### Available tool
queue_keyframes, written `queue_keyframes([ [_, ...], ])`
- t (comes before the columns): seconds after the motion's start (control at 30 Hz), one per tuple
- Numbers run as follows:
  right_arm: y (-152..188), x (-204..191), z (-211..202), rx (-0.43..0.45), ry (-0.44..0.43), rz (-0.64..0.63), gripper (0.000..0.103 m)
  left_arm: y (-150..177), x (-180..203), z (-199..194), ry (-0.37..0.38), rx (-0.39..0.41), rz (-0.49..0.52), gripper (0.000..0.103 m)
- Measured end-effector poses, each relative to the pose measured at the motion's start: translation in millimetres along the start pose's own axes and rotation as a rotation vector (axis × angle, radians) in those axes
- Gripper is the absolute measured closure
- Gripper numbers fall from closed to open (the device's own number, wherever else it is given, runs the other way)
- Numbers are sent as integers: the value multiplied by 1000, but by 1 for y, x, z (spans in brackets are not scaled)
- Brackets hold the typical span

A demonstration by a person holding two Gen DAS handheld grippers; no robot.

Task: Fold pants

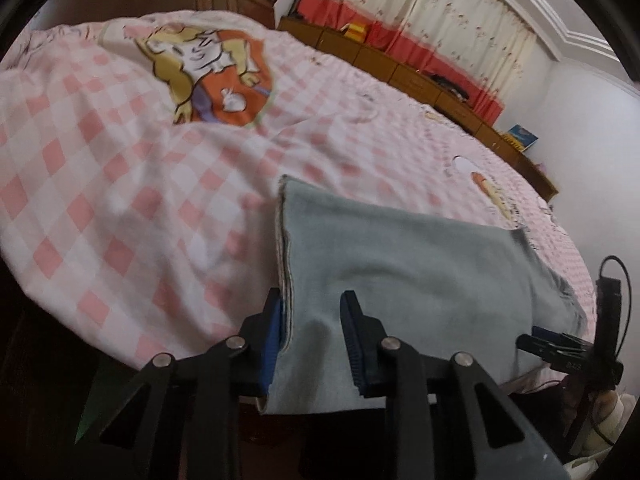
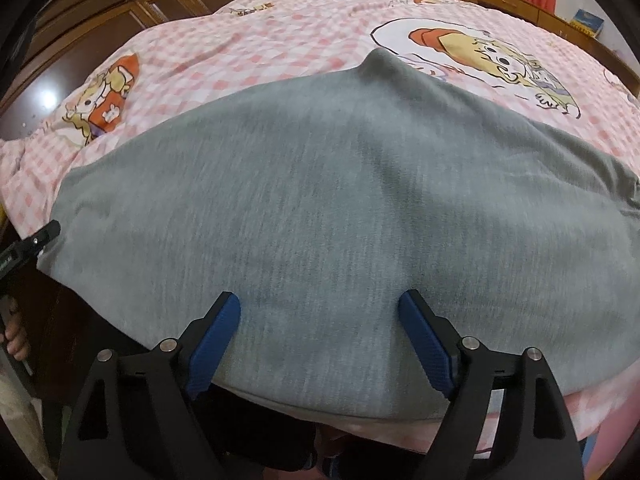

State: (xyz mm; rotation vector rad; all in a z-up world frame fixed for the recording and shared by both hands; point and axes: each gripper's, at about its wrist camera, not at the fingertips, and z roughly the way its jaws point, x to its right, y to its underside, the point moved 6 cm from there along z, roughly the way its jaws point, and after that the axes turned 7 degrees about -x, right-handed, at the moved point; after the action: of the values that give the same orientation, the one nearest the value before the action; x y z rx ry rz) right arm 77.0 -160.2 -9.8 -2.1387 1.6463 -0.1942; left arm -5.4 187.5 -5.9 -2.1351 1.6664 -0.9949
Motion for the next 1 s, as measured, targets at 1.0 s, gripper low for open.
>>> queue_keyframes([
  [1.0, -2, 11, -15, -8, -43, 58, 30, -2, -25, 32, -25, -56, -112, 66],
])
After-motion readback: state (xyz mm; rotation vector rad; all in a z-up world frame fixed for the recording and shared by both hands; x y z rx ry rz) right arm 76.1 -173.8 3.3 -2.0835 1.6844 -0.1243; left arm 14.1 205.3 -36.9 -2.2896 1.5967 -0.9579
